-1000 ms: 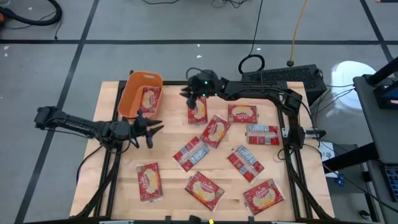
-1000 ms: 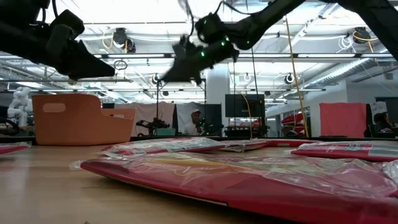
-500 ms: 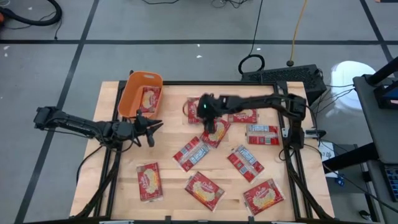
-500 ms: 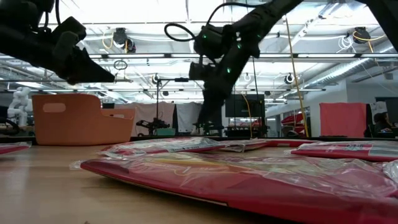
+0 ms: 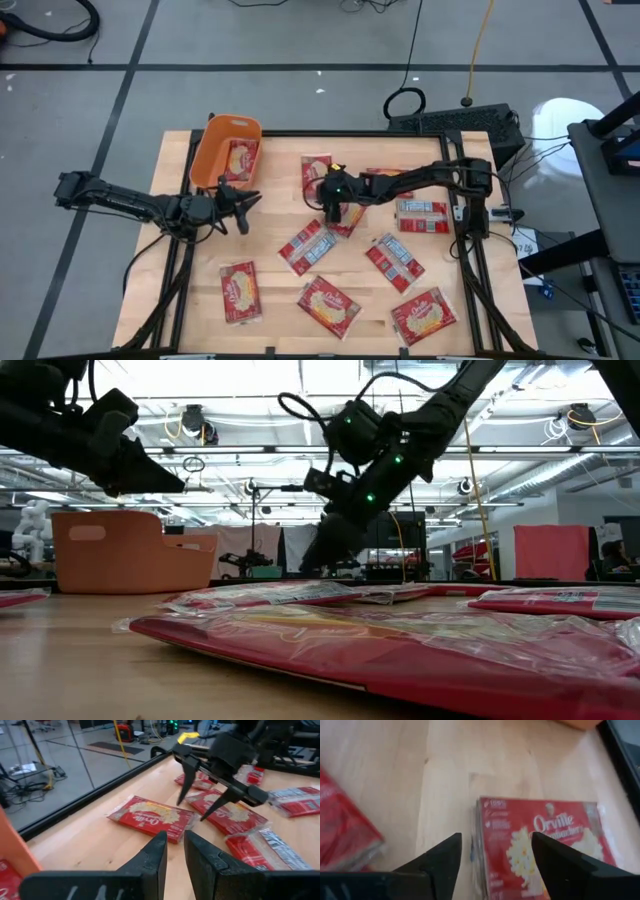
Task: Sort popcorn bags into baskets
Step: Put the red popcorn bag into the orange bin
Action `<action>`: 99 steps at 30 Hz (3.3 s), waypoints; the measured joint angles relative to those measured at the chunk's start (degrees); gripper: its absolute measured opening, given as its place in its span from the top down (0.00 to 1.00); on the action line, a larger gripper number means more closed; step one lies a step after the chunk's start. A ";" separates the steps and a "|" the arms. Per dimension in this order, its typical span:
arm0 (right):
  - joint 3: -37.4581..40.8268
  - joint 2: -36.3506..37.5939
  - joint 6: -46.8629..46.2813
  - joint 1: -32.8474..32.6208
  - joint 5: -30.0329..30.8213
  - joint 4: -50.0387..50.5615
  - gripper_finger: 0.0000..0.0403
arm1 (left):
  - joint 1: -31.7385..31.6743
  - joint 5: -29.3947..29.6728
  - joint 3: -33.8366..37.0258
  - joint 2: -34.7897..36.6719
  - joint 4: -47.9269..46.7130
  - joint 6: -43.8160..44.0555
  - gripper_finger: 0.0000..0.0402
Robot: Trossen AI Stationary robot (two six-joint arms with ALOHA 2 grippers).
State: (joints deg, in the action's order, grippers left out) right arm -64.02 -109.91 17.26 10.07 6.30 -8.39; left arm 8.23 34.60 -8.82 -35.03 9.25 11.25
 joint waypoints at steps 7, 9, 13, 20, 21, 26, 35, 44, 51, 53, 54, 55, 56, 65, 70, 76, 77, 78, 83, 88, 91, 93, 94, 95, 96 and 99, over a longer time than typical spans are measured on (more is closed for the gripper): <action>4.67 -0.07 1.70 0.15 1.02 -5.31 0.50 | 0.00 1.08 0.00 -0.01 0.04 0.95 0.83; 5.87 -0.07 2.31 0.48 1.10 -7.30 0.52 | 0.00 1.39 0.00 0.00 0.26 0.94 0.83; 6.20 -2.13 1.74 1.31 0.70 -8.10 0.55 | -0.33 1.52 0.00 0.00 1.44 0.94 0.83; 6.02 -6.25 -1.57 1.72 1.92 -14.05 0.69 | -1.85 1.60 -0.07 -1.02 3.53 1.29 0.83; 6.02 -6.31 -1.65 1.49 2.66 -14.07 0.73 | -1.92 1.61 -0.07 -1.34 4.03 1.29 0.83; 6.08 -5.78 -1.71 1.20 4.17 -14.62 0.96 | -1.92 1.62 -0.07 -4.18 9.27 0.27 0.83; 6.28 -1.45 -5.56 1.51 4.21 -19.66 0.99 | -2.58 0.36 -2.02 -15.36 18.02 0.66 0.80; 6.22 1.25 -8.14 1.88 1.41 -19.56 1.00 | -4.04 0.44 -10.47 -33.81 17.78 -4.54 0.51; 6.22 1.25 -8.90 1.90 0.82 -18.68 1.00 | -5.60 4.38 -19.69 -49.07 17.26 -21.69 0.39; 6.22 1.25 -8.90 1.90 0.50 -18.63 1.00 | -7.05 4.22 -21.03 -52.46 17.26 -24.24 0.39; 6.22 1.25 -8.90 1.93 -0.20 -18.62 1.00 | -7.72 4.05 -21.47 -53.96 17.07 -25.16 0.39; 6.22 1.26 -8.90 1.94 -0.79 -18.54 1.00 | -8.31 4.02 -21.78 -55.32 16.72 -25.94 0.39; 6.22 1.29 -8.92 1.95 -1.47 -18.41 1.00 | -8.84 3.89 -22.08 -56.47 16.27 -27.02 0.40; 6.22 1.33 -9.54 1.96 -7.66 -18.33 1.00 | -14.10 -5.24 -22.45 -61.54 21.82 -35.02 0.52; 6.20 1.36 -10.14 1.98 -9.41 -18.44 1.00 | -14.60 -7.60 -22.43 -61.55 23.66 -38.18 0.76; 6.19 5.16 -10.30 1.19 -8.91 -17.02 0.97 | -14.16 -7.79 -22.43 -61.23 24.44 -37.72 0.95; 6.19 6.56 -9.53 0.66 -7.52 -15.96 0.95 | -13.89 -7.78 -22.40 -60.85 24.36 -38.02 0.95; 6.19 8.09 -9.03 0.21 -6.17 -15.05 0.92 | -13.47 -7.65 -22.40 -60.40 24.39 -39.00 0.93; 6.68 17.02 -6.53 -0.95 -3.15 -6.61 0.74 | -10.05 -6.98 -22.40 -55.52 25.07 -49.76 0.88; 15.91 25.24 -1.71 -2.46 1.32 -8.04 0.58 | -7.40 -6.06 -22.36 -48.88 24.77 -57.35 0.93; 24.69 29.17 2.27 -4.09 4.39 -16.48 0.52 | -6.26 -6.23 -22.41 -45.48 24.16 -57.05 0.94; 30.12 30.25 4.23 -5.29 4.38 -25.94 0.48 | -5.48 -7.18 -22.40 -44.14 24.15 -57.06 0.93; 32.33 30.28 4.93 -6.07 4.33 -30.89 0.46 | -5.14 -8.59 -22.40 -43.67 24.20 -57.22 0.92; 34.14 30.08 5.44 -6.74 4.15 -34.95 0.45 | -4.79 -10.37 -22.39 -43.31 24.71 -57.33 0.91; 35.16 29.60 6.15 -7.49 4.07 -38.11 0.43 | -4.61 -12.18 -22.38 -43.21 25.80 -57.40 0.90; 35.33 27.70 10.26 -9.83 5.02 -42.34 0.40 | -4.55 -16.04 -22.40 -43.19 27.68 -57.26 0.90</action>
State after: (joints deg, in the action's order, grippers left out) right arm -28.69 -82.21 27.52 0.24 11.32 -50.73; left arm 3.68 18.56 -31.22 -78.22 36.93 -46.02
